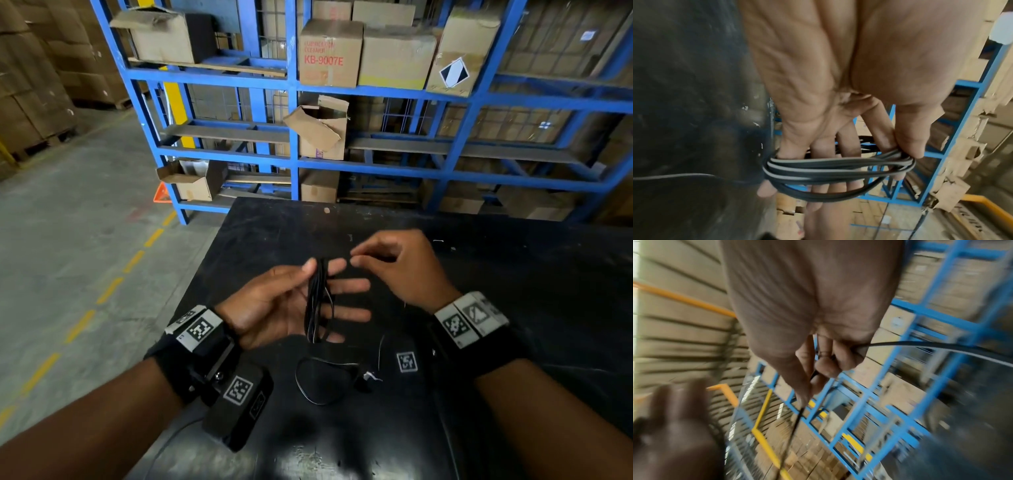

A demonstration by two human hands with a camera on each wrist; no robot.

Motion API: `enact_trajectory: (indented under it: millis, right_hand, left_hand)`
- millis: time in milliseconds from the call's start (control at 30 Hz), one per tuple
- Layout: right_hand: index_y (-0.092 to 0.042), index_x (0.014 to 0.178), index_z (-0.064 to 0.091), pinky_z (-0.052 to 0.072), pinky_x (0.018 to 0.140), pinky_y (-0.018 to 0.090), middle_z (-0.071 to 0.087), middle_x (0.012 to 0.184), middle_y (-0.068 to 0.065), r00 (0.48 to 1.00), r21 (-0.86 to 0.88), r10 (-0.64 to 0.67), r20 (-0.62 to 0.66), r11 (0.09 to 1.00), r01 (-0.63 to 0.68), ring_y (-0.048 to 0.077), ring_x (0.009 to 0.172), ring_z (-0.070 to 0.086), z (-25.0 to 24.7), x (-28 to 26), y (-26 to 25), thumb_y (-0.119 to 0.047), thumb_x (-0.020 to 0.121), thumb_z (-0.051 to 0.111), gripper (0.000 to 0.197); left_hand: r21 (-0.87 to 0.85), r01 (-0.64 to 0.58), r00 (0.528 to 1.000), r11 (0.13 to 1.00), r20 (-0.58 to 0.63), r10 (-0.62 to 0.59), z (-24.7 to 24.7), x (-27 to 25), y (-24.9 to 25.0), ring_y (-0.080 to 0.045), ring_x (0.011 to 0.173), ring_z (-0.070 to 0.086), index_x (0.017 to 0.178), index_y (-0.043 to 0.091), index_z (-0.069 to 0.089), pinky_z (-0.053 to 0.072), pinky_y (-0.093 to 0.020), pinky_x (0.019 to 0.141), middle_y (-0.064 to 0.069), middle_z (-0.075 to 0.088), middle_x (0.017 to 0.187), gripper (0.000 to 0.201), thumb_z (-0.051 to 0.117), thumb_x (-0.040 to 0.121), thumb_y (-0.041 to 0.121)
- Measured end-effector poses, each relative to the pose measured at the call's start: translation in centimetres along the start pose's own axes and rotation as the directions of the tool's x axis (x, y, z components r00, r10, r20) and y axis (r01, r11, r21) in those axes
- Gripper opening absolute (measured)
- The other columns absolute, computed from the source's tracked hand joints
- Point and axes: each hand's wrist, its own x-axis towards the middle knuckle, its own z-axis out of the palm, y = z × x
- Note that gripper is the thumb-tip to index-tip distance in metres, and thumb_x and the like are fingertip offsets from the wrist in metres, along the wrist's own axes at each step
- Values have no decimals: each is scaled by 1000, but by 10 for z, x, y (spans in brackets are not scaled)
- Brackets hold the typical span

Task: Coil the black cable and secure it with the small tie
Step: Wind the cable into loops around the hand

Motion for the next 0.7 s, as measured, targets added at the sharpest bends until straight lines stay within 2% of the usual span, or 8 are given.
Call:
enact_trajectory:
  millis: [67, 167, 300, 367, 433, 533, 633, 700]
  right_hand:
    - [-15, 89, 81, 56, 76, 13, 78, 86, -7, 993, -117, -105, 52, 987, 111, 2, 80, 74, -7, 11, -20, -16, 80, 86, 10]
    - [-15, 86, 81, 50, 67, 7, 73, 81, -9, 969, -242, -209, 133, 941, 236, -1, 71, 69, -8, 22, -45, -17, 77, 88, 12]
    - [-16, 85, 80, 44, 67, 7, 64, 81, -14, 959, -365, -217, 182, 891, 271, -4, 69, 60, -9, 25, -64, -19, 82, 84, 6]
    - [-18, 85, 78, 43, 69, 10, 65, 83, -12, 959, -414, -224, 174, 867, 278, -1, 72, 59, -5, 21, -69, -20, 86, 81, 4]
    - [-18, 85, 78, 44, 68, 11, 67, 84, -10, 969, -407, -207, 134, 880, 245, 0, 74, 60, 1, 14, -71, -19, 87, 79, 2]
    - [-15, 88, 80, 56, 71, 21, 74, 85, -4, 980, -267, -199, -12, 945, 189, 4, 75, 67, 22, -3, -64, -18, 85, 80, 4]
    - [-11, 96, 83, 61, 74, 27, 79, 88, -1, 972, 34, -146, -185, 987, 155, 7, 77, 74, 44, -15, -47, -13, 86, 79, 11]
    - [-8, 100, 82, 56, 63, 26, 78, 80, 2, 980, 290, -42, -195, 952, 99, 8, 64, 70, 53, -20, -36, -8, 88, 77, 13]
  left_hand:
    - [53, 30, 998, 998, -63, -27, -1, 0, -3, -54, 137, 49, 131, 19, 68, 24, -81, 112, -22, 54, 152, 44, 67, 94, 42]
    - [151, 78, 985, 985, -163, -53, 0, 1, -4, -50, 132, 57, 132, 17, 68, 28, -78, 111, -19, 59, 148, 48, 68, 92, 43]
    - [245, 113, 946, 963, -323, -29, -7, 5, -7, -43, 127, 64, 136, 15, 66, 32, -76, 110, -14, 66, 142, 46, 59, 97, 38]
    - [274, 107, 914, 956, -406, 14, -13, 8, -7, -39, 124, 67, 139, 15, 63, 35, -73, 109, -12, 69, 138, 43, 51, 103, 35]
    - [291, 73, 886, 954, -459, 72, -18, 11, -9, -36, 121, 70, 138, 13, 64, 38, -70, 109, -11, 72, 133, 42, 48, 106, 35]
    - [282, -46, 855, 958, -484, 183, -22, 19, -6, -28, 111, 74, 138, 11, 63, 41, -66, 106, -12, 76, 123, 44, 48, 105, 37]
    - [163, -213, 842, 963, -469, 265, -26, 29, 4, -37, 132, 60, 141, 24, 60, 40, -65, 110, -12, 66, 142, 44, 47, 103, 43]
    - [55, -326, 834, 944, -454, 315, -31, 34, 15, -43, 138, 54, 137, 30, 60, 43, -67, 108, -12, 59, 150, 39, 42, 105, 44]
